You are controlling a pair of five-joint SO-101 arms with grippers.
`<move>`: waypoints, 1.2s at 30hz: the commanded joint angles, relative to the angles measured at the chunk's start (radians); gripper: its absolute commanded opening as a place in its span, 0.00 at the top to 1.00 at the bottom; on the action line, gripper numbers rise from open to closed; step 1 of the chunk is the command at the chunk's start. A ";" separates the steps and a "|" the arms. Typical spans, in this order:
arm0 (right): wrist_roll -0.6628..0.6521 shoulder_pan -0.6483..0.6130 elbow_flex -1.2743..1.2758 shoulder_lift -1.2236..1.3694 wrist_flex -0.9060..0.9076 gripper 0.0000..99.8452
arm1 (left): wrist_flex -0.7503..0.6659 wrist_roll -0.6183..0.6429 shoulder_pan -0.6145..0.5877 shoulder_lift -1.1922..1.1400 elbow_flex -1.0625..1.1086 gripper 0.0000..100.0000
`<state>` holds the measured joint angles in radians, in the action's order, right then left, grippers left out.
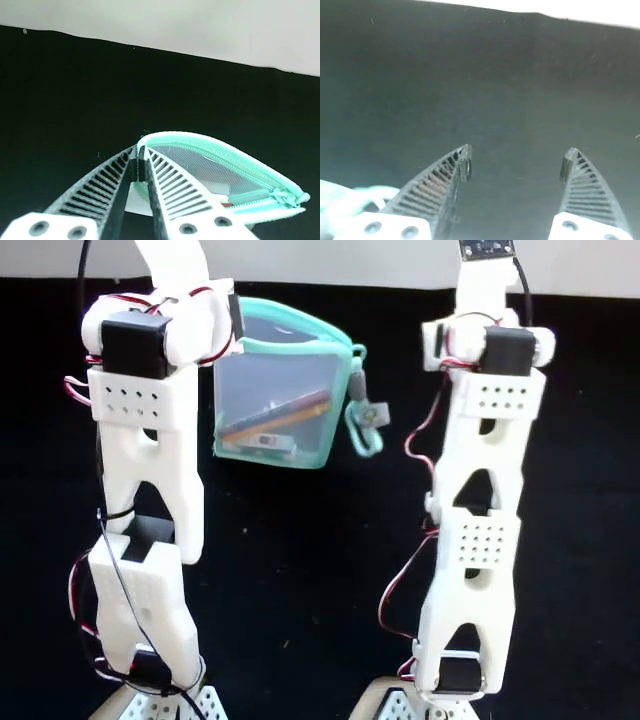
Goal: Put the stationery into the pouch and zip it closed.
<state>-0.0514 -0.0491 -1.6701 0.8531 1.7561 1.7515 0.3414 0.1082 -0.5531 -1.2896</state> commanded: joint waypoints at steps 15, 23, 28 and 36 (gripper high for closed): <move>0.212 -0.194 0.570 -0.596 0.012 0.71 | -0.011 -0.006 -0.048 -0.081 0.015 0.99; -0.021 -0.185 1.580 -0.938 -0.401 0.71 | -0.012 -0.006 -0.044 -0.082 0.015 0.99; -0.054 -0.259 2.068 -1.171 -0.797 0.71 | -0.012 -0.008 -0.047 -0.082 0.018 0.99; -0.049 -0.300 2.597 -1.385 -1.363 0.71 | -0.012 -0.008 -0.047 -0.082 0.021 0.99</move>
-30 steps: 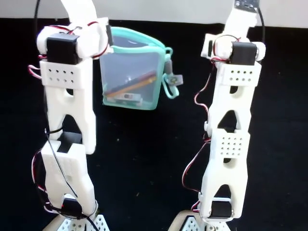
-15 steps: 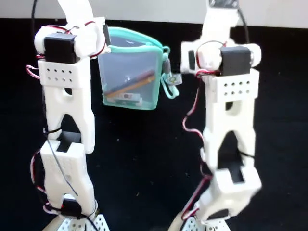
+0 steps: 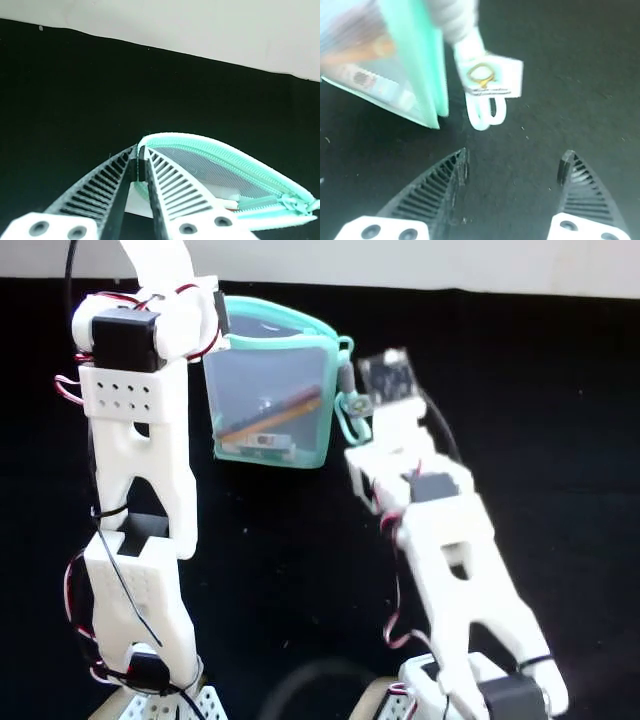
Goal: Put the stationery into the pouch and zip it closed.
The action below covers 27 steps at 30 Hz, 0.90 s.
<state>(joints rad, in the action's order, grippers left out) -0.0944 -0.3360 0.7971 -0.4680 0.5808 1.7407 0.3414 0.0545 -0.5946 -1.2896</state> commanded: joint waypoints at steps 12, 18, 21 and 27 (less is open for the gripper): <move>-0.009 0.008 0.341 -0.061 -0.725 0.71 | 0.002 -0.008 0.008 -0.041 0.021 0.99; -0.009 0.054 0.348 -0.025 -0.845 0.71 | 0.002 -0.008 0.010 -0.041 0.021 0.99; -0.011 0.054 0.340 0.042 -0.872 0.71 | 0.003 -0.008 0.007 -0.041 0.021 0.99; -0.005 0.005 0.349 0.079 -0.937 0.71 | 0.002 -0.009 0.005 -0.041 0.021 0.99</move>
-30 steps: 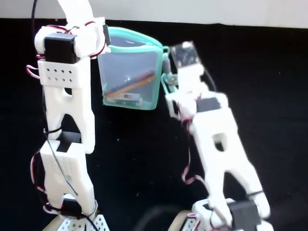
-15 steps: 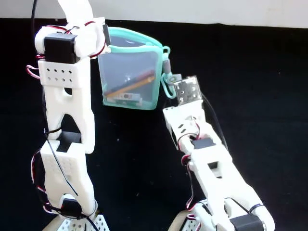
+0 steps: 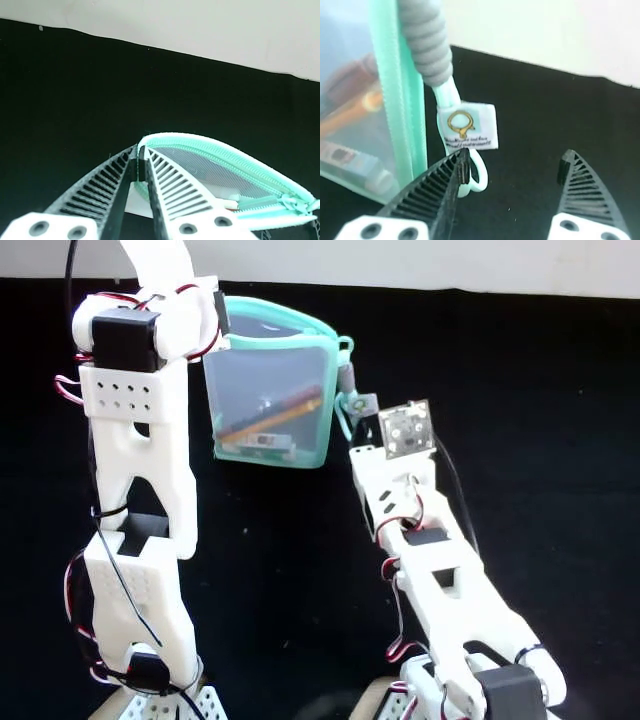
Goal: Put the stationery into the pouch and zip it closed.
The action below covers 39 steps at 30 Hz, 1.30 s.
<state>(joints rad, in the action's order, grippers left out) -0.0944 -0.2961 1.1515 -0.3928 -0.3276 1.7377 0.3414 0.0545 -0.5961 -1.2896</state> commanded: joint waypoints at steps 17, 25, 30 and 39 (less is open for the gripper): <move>-0.009 -0.067 0.016 0.008 -0.035 0.71 | 0.006 -0.009 0.005 -0.039 0.021 0.99; -0.009 -0.047 -0.053 0.157 -0.077 0.71 | 0.008 -0.009 0.005 -0.039 0.021 0.99; -0.008 -0.028 -0.145 0.248 -0.176 0.71 | 0.008 -0.009 0.005 -0.039 0.019 0.99; -0.009 -0.013 -0.197 0.297 -0.182 0.71 | 0.008 -0.009 0.005 -0.039 0.021 0.99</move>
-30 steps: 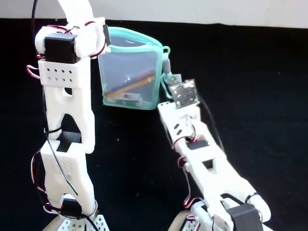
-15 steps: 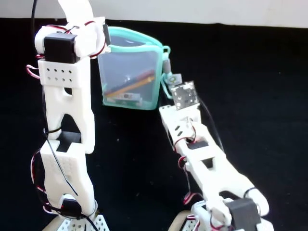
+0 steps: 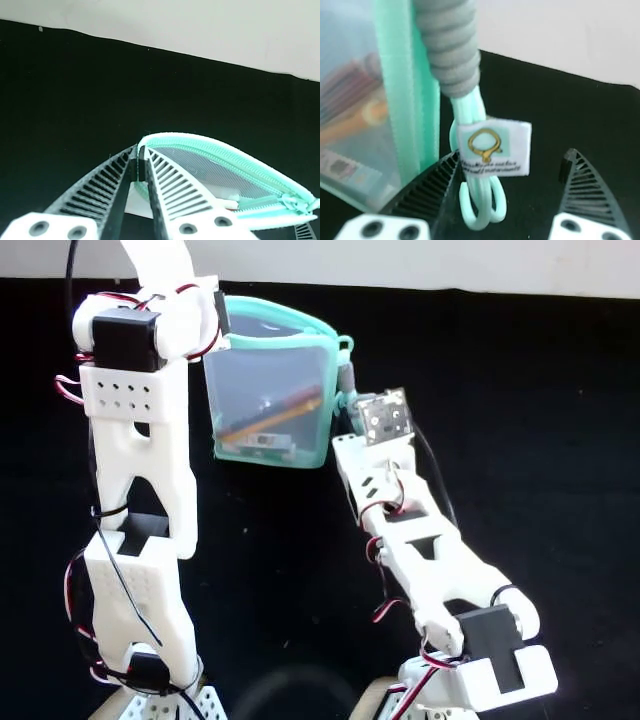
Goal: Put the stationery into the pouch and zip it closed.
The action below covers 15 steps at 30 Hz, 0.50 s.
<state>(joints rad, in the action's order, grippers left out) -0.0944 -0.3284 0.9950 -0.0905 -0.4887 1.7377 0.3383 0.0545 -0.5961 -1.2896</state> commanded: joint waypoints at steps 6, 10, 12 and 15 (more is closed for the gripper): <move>-0.011 0.077 -0.051 -0.005 -0.021 0.71 | 0.008 -0.006 0.005 -0.039 0.021 0.99; -0.011 0.090 -0.053 -0.004 -0.021 0.71 | 0.008 -0.006 0.008 -0.039 0.021 0.99; -0.011 0.090 -0.053 -0.004 -0.021 0.71 | 0.008 -0.006 0.008 -0.039 0.021 0.99; -0.011 0.090 -0.053 -0.005 -0.021 0.74 | 0.008 -0.006 0.008 -0.039 0.021 0.99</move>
<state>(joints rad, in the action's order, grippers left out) -0.0944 -0.2501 0.9812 -0.0890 -0.4887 1.7377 0.3383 0.0545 -0.5961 -1.2896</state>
